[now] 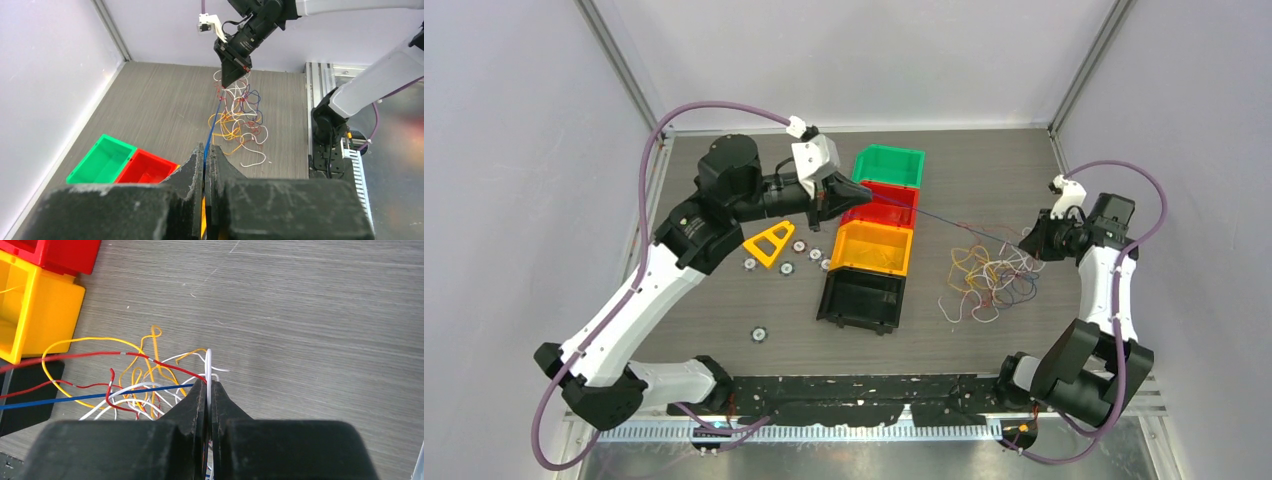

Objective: Untangle the cables

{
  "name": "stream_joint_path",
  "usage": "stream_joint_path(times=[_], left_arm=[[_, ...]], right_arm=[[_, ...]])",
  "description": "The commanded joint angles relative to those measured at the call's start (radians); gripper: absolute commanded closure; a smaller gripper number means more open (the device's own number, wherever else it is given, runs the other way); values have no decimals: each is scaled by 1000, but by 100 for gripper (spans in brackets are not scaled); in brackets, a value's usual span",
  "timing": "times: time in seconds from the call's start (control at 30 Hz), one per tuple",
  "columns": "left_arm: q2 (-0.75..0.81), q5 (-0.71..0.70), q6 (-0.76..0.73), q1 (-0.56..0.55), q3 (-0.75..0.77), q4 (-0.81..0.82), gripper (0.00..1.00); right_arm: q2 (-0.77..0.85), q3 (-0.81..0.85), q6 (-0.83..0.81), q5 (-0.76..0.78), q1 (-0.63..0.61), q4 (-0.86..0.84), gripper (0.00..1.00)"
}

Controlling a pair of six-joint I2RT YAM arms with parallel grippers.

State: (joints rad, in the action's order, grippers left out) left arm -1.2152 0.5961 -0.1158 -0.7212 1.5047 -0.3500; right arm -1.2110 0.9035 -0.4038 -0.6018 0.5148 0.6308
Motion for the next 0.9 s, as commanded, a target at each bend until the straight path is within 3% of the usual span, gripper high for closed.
stream_joint_path(times=[0.0,0.57,0.87], left_arm=[[68,47,31,51,102,76,100],[-3,12,203,214,334,199,100],[-5,54,198,262,304,203,100]], right_arm=[[-43,-10,-101,147,24,-88,95],[-155,-38,-191,231,24,-112,95],[-170,-3,-187,153,27,-72,95]])
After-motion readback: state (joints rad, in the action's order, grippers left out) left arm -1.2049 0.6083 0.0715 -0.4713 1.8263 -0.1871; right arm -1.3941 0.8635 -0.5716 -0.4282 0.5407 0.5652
